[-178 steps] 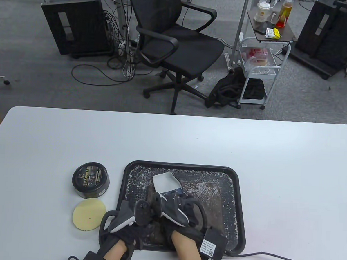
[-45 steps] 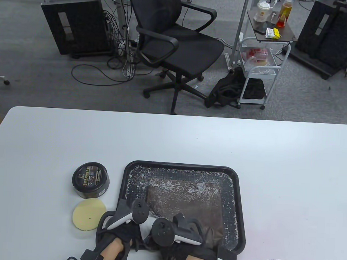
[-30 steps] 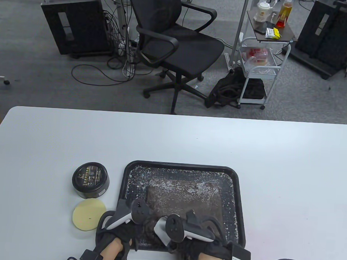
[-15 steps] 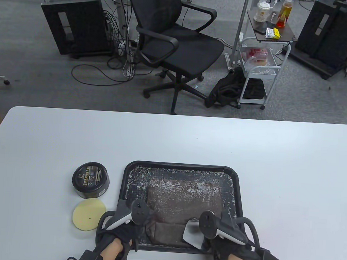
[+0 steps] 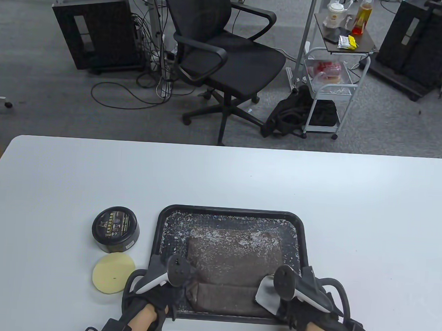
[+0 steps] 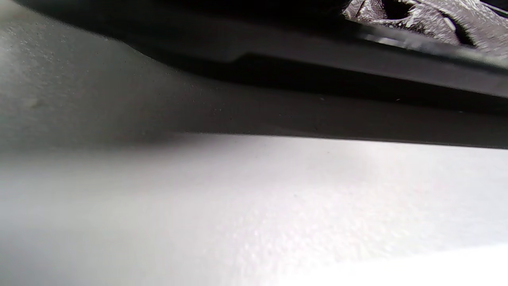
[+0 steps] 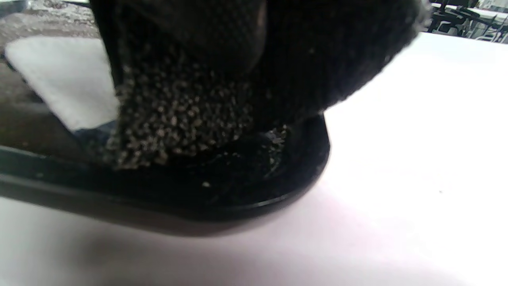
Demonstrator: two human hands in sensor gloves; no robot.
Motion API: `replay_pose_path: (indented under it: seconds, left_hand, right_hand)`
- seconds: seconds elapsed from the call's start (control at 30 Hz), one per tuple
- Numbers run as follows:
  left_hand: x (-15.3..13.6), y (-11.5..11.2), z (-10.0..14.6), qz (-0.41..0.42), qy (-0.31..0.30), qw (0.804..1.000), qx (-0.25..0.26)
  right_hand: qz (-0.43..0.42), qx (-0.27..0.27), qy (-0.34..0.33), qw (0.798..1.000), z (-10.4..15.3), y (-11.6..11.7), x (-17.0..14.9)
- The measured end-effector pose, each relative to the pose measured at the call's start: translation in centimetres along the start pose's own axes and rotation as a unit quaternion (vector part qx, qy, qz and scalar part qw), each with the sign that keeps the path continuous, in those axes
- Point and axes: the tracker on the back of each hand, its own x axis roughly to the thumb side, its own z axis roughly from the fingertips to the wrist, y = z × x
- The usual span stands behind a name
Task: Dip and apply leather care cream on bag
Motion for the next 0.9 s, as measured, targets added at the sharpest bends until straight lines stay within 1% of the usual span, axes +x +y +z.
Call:
replay_pose_path:
  seconds: [0.1,0.2,0.23,0.27,0.33,0.43,0.5,0.53,0.6,0.67,0.73,0.83,0.9]
  left_hand:
    - [0.0,0.0,0.0,0.001,0.000,1.000,-0.001]
    - [0.0,-0.1,0.0,0.000,0.000,1.000,0.000]
    - [0.0,-0.1,0.0,0.000,0.000,1.000,-0.001]
    - [0.0,-0.1,0.0,0.000,0.000,1.000,-0.001]
    - [0.0,-0.1,0.0,0.000,0.000,1.000,0.000]
    - [0.0,-0.1,0.0,0.000,0.001,1.000,0.000]
    - [0.0,-0.1,0.0,-0.001,0.001,1.000,0.000]
    - [0.0,-0.1,0.0,0.000,0.001,1.000,-0.001]
    - [0.0,-0.2,0.0,0.000,0.001,1.000,-0.001]
    - [0.0,-0.2,0.0,0.000,0.001,1.000,-0.001]
    - [0.0,-0.2,0.0,0.000,0.001,1.000,-0.001]
    - [0.0,-0.2,0.0,0.001,0.000,1.000,-0.002]
    - [0.0,-0.2,0.0,0.002,0.000,1.000,-0.003]
  right_hand:
    - [-0.029,-0.030,-0.004,0.999,0.3,-0.4,-0.5]
    - [-0.097,-0.099,-0.016,0.990,0.9,-1.1,-1.2]
    - [-0.118,-0.135,-0.018,0.984,1.2,-1.5,-1.7]
    - [-0.126,-0.149,-0.018,0.981,1.3,-1.6,-1.9]
    - [-0.159,-0.206,0.000,0.966,1.9,-2.1,-3.0]
    - [-0.184,-0.254,0.034,0.949,2.4,-2.3,-4.9]
    - [-0.203,-0.276,0.061,0.937,2.5,-2.2,-6.2]
    - [-0.207,-0.282,0.070,0.934,2.6,-2.1,-6.6]
    - [-0.220,-0.302,0.114,0.921,2.7,-1.7,-8.3]
    - [-0.225,-0.314,0.146,0.911,2.7,-1.3,-9.3]
    - [-0.218,-0.321,0.179,0.904,2.7,-0.9,-10.0]
    - [-0.202,-0.317,0.217,0.901,2.4,-0.3,-10.8]
    - [-0.202,-0.295,0.233,0.904,1.9,0.3,-11.3]
